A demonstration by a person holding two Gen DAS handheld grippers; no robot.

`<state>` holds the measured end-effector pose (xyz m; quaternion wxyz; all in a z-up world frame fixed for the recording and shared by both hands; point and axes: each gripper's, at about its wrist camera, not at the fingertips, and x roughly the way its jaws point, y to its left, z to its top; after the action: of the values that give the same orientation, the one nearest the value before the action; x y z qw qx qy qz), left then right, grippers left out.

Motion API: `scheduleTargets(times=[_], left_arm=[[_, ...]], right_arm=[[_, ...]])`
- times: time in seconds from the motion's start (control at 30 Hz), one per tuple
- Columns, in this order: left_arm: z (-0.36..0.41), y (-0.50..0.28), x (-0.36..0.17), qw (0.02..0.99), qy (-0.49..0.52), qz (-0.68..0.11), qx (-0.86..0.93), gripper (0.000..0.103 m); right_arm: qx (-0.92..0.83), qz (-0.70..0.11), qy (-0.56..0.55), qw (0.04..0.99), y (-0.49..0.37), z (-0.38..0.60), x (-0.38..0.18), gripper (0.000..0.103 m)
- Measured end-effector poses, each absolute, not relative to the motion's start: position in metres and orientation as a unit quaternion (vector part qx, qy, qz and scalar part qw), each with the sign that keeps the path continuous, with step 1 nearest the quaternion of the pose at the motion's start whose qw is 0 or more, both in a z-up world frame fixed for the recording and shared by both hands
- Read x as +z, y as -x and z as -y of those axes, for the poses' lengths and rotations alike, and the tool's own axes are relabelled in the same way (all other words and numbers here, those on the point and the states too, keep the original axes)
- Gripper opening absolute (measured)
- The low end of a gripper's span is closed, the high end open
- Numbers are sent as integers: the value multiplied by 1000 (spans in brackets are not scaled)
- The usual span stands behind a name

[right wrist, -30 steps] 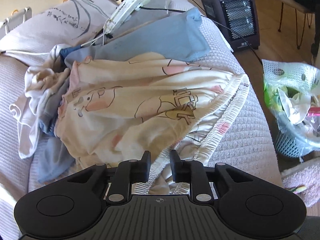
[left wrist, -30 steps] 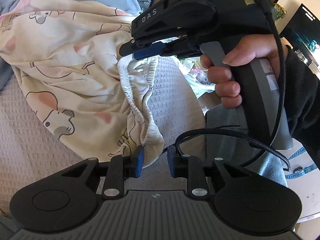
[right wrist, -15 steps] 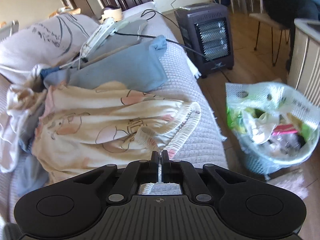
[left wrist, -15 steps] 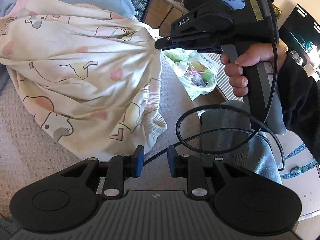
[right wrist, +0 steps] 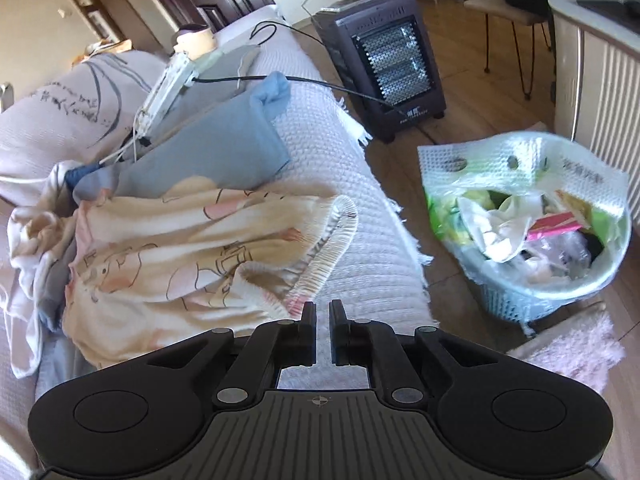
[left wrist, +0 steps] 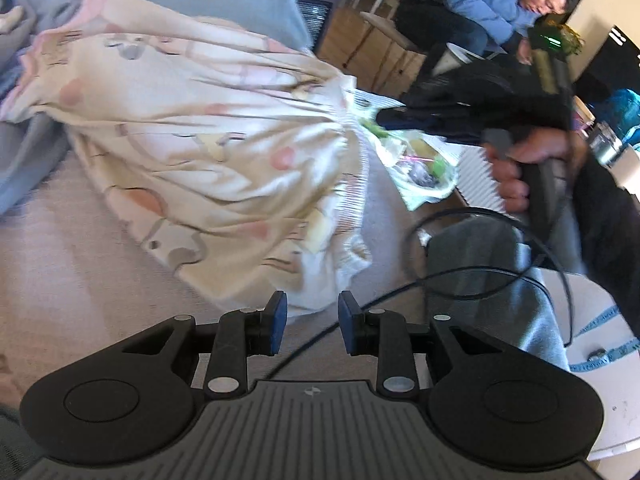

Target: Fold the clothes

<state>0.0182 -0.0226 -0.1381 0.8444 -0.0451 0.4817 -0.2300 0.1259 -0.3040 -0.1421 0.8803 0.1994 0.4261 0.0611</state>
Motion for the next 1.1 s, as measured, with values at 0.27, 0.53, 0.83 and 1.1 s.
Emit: scheduleTargets(times=[0.27,0.53,0.83,1.1], left_arm=[[-15,-26,-142,853,82,-486,-173,27],[-26,-34,-134,870,65,-466,-151,30],[-30,-22,-139,868,75,-471,-139,39],[-31,-19,-142,866,75,-476,-135,41]], right_arm=[[160,-447,-98,875,-79,269,-124,19],[217,-438,-7,872,-34,228,-118,28],[243,-443,70,860,-19,204,-131,37],[239,-468,95,845,-24,187,-154,37]])
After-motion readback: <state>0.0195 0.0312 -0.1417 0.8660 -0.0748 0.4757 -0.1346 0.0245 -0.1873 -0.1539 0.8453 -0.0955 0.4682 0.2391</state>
